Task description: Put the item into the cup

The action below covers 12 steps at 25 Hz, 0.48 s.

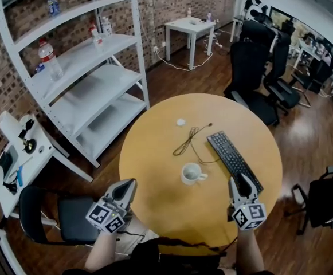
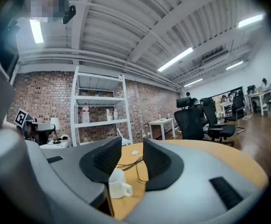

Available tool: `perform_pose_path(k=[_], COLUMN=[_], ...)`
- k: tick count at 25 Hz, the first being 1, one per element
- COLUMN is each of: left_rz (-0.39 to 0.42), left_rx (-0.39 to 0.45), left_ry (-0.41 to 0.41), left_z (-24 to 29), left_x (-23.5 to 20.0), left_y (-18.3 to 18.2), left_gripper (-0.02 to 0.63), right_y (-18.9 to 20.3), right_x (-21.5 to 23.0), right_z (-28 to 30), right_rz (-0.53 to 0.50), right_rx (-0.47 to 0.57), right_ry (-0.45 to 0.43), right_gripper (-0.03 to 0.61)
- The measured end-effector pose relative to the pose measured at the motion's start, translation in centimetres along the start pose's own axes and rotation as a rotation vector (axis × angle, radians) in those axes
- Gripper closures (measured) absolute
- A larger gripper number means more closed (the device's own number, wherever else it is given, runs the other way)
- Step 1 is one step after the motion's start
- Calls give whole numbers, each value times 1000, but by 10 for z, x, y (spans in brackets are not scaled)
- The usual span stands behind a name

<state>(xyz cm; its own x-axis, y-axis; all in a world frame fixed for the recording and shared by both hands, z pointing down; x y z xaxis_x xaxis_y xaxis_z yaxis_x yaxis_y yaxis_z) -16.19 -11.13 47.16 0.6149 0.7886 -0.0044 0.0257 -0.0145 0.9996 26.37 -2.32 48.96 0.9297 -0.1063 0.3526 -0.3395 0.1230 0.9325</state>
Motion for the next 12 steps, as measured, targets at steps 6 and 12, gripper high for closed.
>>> perform_pose_path(k=[6, 12], left_rz=[0, -11], left_rx=[5, 10], left_ry=[102, 156], left_z=[38, 66], left_x=[15, 23], left_y=[-1, 2], left_gripper=[620, 620], right_y=[-10, -11], right_x=[20, 23], right_z=[-51, -76], right_rz=[23, 32], right_rx=[111, 137], right_ry=[110, 158], right_gripper=[500, 569])
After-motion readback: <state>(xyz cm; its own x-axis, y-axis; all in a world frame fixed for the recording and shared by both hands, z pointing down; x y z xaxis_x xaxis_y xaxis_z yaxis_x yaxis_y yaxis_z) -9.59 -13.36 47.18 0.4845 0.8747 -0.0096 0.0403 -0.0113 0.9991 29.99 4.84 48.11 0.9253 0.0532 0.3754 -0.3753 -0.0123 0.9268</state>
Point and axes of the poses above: the fingertips, and each gripper's own axes: z forward along the fingers, x to its right, y out of its underside, the point moved 9 cm from there along -z, backward along the fingers, and after that the axes turned 11 degrees about z, right-handed, at the moved point
